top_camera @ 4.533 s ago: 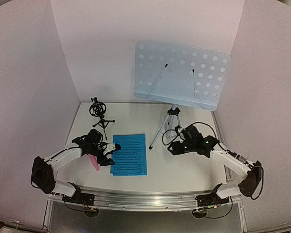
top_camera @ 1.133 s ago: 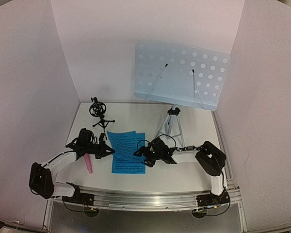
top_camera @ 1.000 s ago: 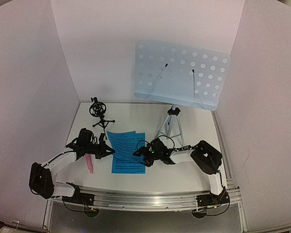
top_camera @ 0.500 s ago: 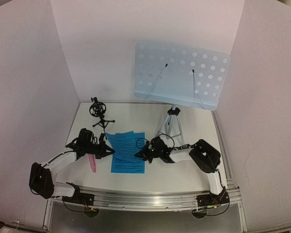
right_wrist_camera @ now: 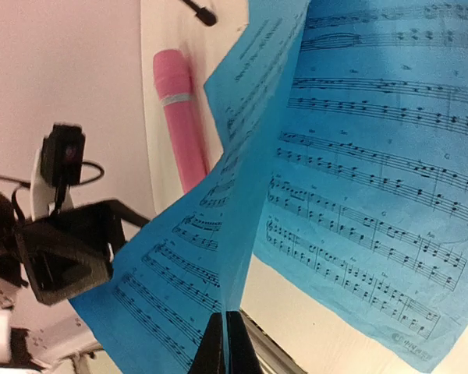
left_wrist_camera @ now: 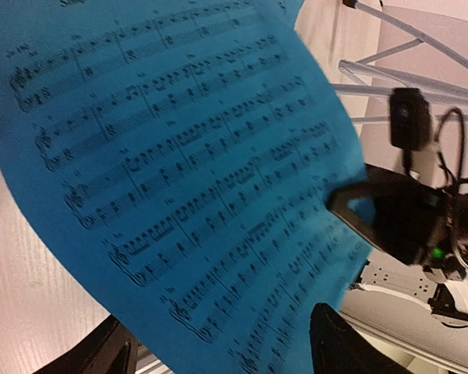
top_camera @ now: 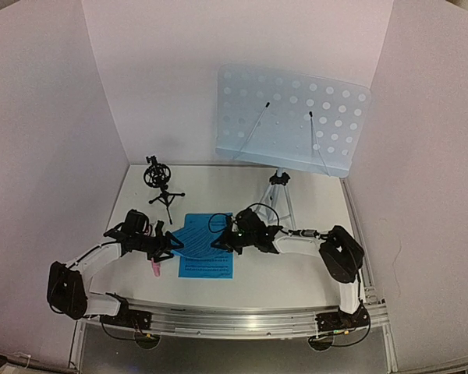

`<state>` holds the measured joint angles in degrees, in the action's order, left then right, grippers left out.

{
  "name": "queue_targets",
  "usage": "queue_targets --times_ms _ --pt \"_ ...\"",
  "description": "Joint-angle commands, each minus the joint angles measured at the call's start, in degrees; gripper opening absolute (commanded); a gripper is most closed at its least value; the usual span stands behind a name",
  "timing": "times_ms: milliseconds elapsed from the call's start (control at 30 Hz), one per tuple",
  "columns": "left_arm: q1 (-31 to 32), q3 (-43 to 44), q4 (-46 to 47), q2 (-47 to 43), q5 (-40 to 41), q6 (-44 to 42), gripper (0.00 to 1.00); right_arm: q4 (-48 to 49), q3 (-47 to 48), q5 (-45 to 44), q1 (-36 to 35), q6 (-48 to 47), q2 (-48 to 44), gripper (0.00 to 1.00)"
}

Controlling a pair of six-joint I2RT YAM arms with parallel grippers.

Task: Set up the instrument practice props

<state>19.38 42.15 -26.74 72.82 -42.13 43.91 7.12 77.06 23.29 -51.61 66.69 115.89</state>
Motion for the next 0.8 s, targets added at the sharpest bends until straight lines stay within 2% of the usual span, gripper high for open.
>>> queue_targets --times_ms 0,100,267,533,767 --pt "-2.5 0.5 -4.7 -4.2 2.3 -4.9 0.79 -18.0 8.2 -4.1 -3.6 -14.6 -5.9 0.00" --pt "-4.9 1.1 -5.3 -6.3 1.7 -7.1 0.81 -27.6 14.6 -9.7 -6.3 -21.3 -7.6 0.00" --pt "-7.0 0.6 1.4 -10.1 -4.2 -5.1 0.86 -38.5 23.4 -19.2 -10.4 -29.8 -10.0 0.00" --pt "-6.9 0.7 5.5 -18.2 -7.6 -5.7 0.85 -45.7 31.5 -24.2 -15.1 -38.5 -12.4 0.00" --pt "-6.9 5.3 6.6 -18.7 -14.6 -9.1 0.86 -48.5 36.8 -26.7 -17.8 -46.3 -15.4 0.00"
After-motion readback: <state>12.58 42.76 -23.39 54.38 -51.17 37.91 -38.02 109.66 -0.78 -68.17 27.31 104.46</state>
